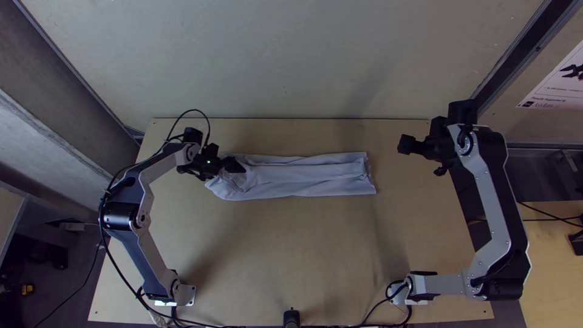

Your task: Fold the t-shirt

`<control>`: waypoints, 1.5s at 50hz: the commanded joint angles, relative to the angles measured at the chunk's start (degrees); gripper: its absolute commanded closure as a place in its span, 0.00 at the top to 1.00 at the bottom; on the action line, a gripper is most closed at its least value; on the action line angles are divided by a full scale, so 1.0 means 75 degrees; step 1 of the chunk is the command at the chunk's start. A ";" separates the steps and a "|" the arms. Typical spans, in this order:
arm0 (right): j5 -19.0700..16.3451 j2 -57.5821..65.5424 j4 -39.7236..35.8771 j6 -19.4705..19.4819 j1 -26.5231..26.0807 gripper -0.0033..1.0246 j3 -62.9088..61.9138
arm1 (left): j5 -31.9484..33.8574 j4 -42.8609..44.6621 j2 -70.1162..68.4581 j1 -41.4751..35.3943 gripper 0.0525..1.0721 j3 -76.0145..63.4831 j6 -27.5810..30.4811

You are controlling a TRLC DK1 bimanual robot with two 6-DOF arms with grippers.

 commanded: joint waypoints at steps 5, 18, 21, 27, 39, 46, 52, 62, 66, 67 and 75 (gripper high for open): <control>-0.0062 -0.0522 0.0221 0.0008 -0.0055 0.96 -0.0651 | -0.1454 -0.0501 0.0584 -0.0490 0.70 -0.0160 -0.0479; -0.0062 -0.0839 0.0490 0.0148 0.0004 0.96 -0.1085 | -0.2743 -0.0771 0.0068 -0.0572 0.09 -0.0125 -0.0537; -0.0062 -0.0886 0.0561 0.0207 0.0050 0.96 -0.1143 | -0.2790 -0.0865 -0.0037 -0.0385 0.02 -0.0031 -0.0584; -0.0062 -0.0968 0.0619 0.0336 0.0097 0.96 -0.1202 | -0.3188 -0.0912 -0.0436 0.0096 0.02 0.0028 -0.0326; -0.0062 -0.1073 0.0818 0.0523 0.0191 0.96 -0.1378 | -0.4290 -0.1462 -0.1057 0.1408 0.02 0.0332 0.1396; -0.0062 -0.1132 0.0889 0.0652 0.0332 0.96 -0.1401 | -0.4817 -0.1755 -0.1162 0.2322 0.02 0.0707 0.2533; -0.0062 -0.1214 0.1053 0.0781 0.0390 0.96 -0.1424 | -0.5415 -0.1755 -0.1198 0.3072 0.02 0.1024 0.3635; -0.0062 -0.1225 0.1076 0.0852 0.0507 0.96 -0.1436 | -0.6235 -0.1779 -0.1221 0.3728 0.02 0.1621 0.4877; -0.0062 -0.1225 0.1076 0.0887 0.0554 0.96 -0.1448 | -0.6458 -0.2001 -0.1479 0.3518 0.02 0.1739 0.4924; -0.0062 -0.1225 0.1088 0.0910 0.0566 0.96 -0.1460 | -0.6587 -0.2107 -0.1573 0.3377 0.02 0.1727 0.4924; -0.0062 -0.1225 0.1088 0.0945 0.0566 0.96 -0.1448 | -0.7172 -0.2669 -0.2194 0.2170 0.02 0.1703 0.4537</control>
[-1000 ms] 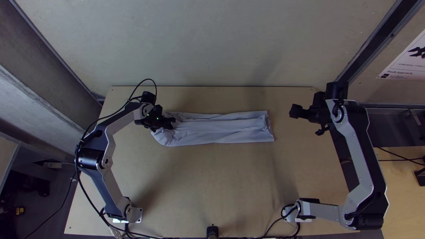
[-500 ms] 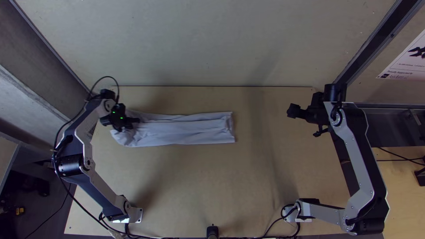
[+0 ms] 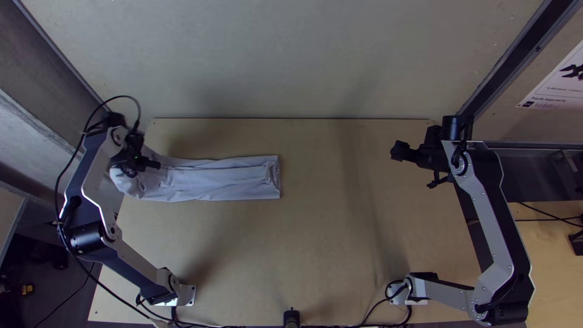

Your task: Fold the t-shirt

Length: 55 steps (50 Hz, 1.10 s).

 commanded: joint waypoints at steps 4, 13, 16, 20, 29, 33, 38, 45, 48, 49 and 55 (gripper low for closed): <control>-0.0036 -0.0197 0.0056 0.0158 0.0036 0.96 -0.0160 | -0.0565 -0.0821 -0.0796 -0.1488 0.02 0.0293 -0.0478; -0.0036 -0.0384 0.0056 0.0112 -0.0140 0.96 -0.0301 | -0.0975 -0.1642 -0.0737 -0.2801 0.02 0.0739 -0.1228; -0.0036 -0.0455 0.0056 0.0076 -0.0269 0.96 -0.0359 | -0.1092 -0.1688 -0.0608 -0.3141 0.02 0.0832 -0.1462; -0.0036 -0.0537 0.0056 0.0006 -0.0363 0.96 -0.0441 | -0.1139 -0.1864 -0.0327 -0.3539 0.02 0.1067 -0.1778; -0.0048 -0.0654 0.0056 -0.0146 -0.0632 0.96 -0.0640 | -0.1139 -0.2790 0.0634 -0.4500 0.02 0.2204 -0.2751; -0.0060 -0.0701 0.0056 -0.0205 -0.0703 0.96 -0.0722 | -0.1198 -0.3024 0.1056 -0.4899 0.02 0.2602 -0.3079; -0.0106 -0.0795 0.0056 -0.0252 -0.0785 0.96 -0.0840 | -0.1362 -0.3177 0.1548 -0.5379 0.02 0.3036 -0.3325; -0.0177 -0.0935 0.0045 -0.0263 -0.0867 0.96 -0.0957 | -0.1397 -0.3329 0.2157 -0.5906 0.02 0.3598 -0.3665; -0.0200 -0.1006 0.0056 -0.0263 -0.0890 0.96 -0.0992 | -0.1397 -0.3446 0.2380 -0.6106 0.02 0.3821 -0.3759; -0.0200 -0.1029 0.0056 -0.0263 -0.0890 0.96 -0.1004 | -0.1397 -0.3470 0.2439 -0.6164 0.02 0.3868 -0.3794; -0.0247 -0.1088 0.0045 -0.0252 -0.0914 0.96 -0.1027 | -0.1350 -0.3505 0.2720 -0.6551 0.02 0.4125 -0.3982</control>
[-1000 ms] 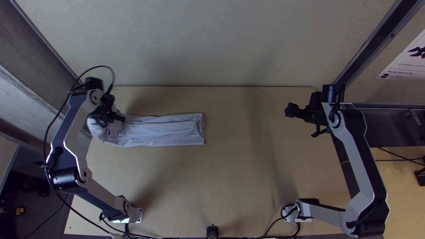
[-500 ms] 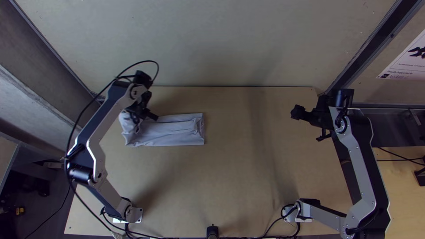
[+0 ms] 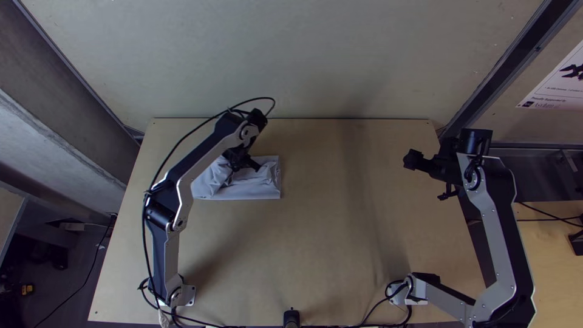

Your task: Fold the t-shirt

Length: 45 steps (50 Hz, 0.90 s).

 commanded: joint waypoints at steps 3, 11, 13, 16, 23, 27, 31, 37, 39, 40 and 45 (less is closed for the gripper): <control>-0.0101 -0.0216 -0.0017 -0.0054 -0.0063 0.96 -0.0226 | -0.0050 -0.0183 0.0299 -0.0523 0.04 0.0498 -0.0412; -0.0101 -0.0275 -0.0017 -0.0054 -0.0063 0.96 -0.0425 | 0.0735 -0.0159 0.0592 -0.1050 0.96 0.0697 -0.0881; -0.0101 -0.0310 -0.0017 -0.0065 -0.0063 0.96 -0.0507 | 0.1215 -0.0159 0.0779 -0.1167 0.96 0.0955 -0.1010; -0.0113 -0.0357 -0.0005 -0.0065 -0.0051 0.96 -0.0624 | 0.1801 -0.0007 0.1049 -0.1331 0.96 0.1505 -0.1303; -0.0113 -0.0533 -0.0005 -0.0054 -0.0051 0.96 -0.0894 | 0.3547 0.1481 0.1271 -0.1413 0.96 0.1798 -0.2393; -0.0113 -0.0662 -0.0005 -0.0054 -0.0051 0.96 -0.0999 | 0.4204 0.2173 0.1447 -0.1308 0.96 0.2033 -0.2932; -0.0101 -0.0755 -0.0005 -0.0065 -0.0063 0.96 -0.1034 | 0.4262 0.2208 0.1564 -0.1343 0.96 0.2197 -0.2897; -0.0101 -0.0779 0.0007 -0.0136 -0.0203 0.96 -0.1023 | 0.4262 0.2044 0.1541 -0.1366 0.96 0.2150 -0.2861; -0.0113 -0.0779 0.0007 -0.0124 -0.0215 0.96 -0.1011 | 0.4274 0.1985 0.1482 -0.1343 0.96 0.2103 -0.2838; -0.0101 -0.0791 0.0007 -0.0124 -0.0215 0.96 -0.0988 | 0.4262 0.1974 0.1447 -0.1343 0.96 0.2068 -0.2779; -0.0113 -0.0861 0.0136 -0.0101 -0.0192 0.96 -0.0823 | 0.4145 0.1974 0.1131 -0.1237 0.96 0.1951 -0.2533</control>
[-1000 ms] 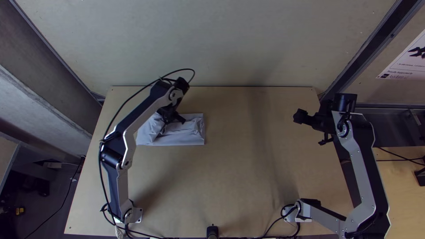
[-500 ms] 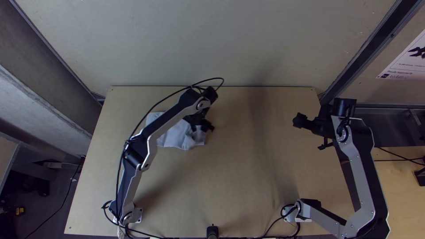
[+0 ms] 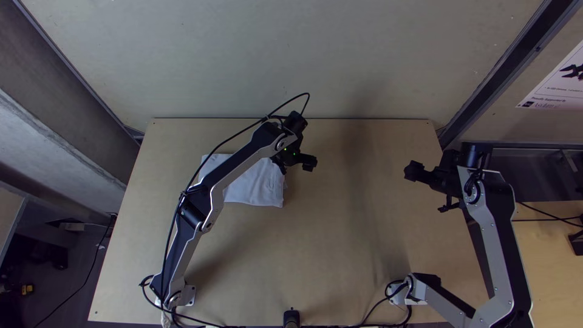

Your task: Fold the t-shirt

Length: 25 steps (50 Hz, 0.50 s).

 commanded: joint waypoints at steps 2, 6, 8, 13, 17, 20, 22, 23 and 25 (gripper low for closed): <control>-0.0058 -0.0194 0.0203 -0.0071 0.0001 0.96 0.0200 | -0.0093 -0.0151 -0.0482 0.0165 0.96 -0.0040 0.0163; -0.0058 -0.0241 0.0520 -0.0095 0.0024 0.96 0.0493 | -0.0409 -0.0127 -0.0974 0.0317 0.96 -0.0169 0.0456; -0.0046 -0.0241 0.0696 -0.0165 0.0024 0.96 0.0704 | -0.0503 -0.0127 -0.1279 0.0422 0.96 -0.0262 0.0491; -0.0046 -0.0076 0.0801 -0.0540 0.0024 0.96 0.1442 | -0.0655 -0.0081 -0.2193 0.0844 0.96 -0.0684 0.0643; -0.0034 0.0088 0.0930 -0.0857 0.0001 0.96 0.1981 | -0.0761 0.0048 -0.3072 0.1219 0.96 -0.1176 0.0913; -0.0034 0.0134 0.1176 -0.1091 -0.0023 0.96 0.2298 | -0.0761 0.0072 -0.3693 0.1571 0.96 -0.1423 0.0995; -0.0023 0.0111 0.1399 -0.1185 -0.0046 0.96 0.2462 | -0.0761 0.0119 -0.4103 0.1817 0.96 -0.1587 0.1100; -0.0023 0.0099 0.1528 -0.1255 -0.0058 0.96 0.2532 | -0.0761 0.0130 -0.4290 0.1946 0.96 -0.1680 0.1147; -0.0023 0.0052 0.1762 -0.1290 -0.0069 0.96 0.2696 | -0.0761 0.0224 -0.4665 0.2145 0.96 -0.1891 0.1311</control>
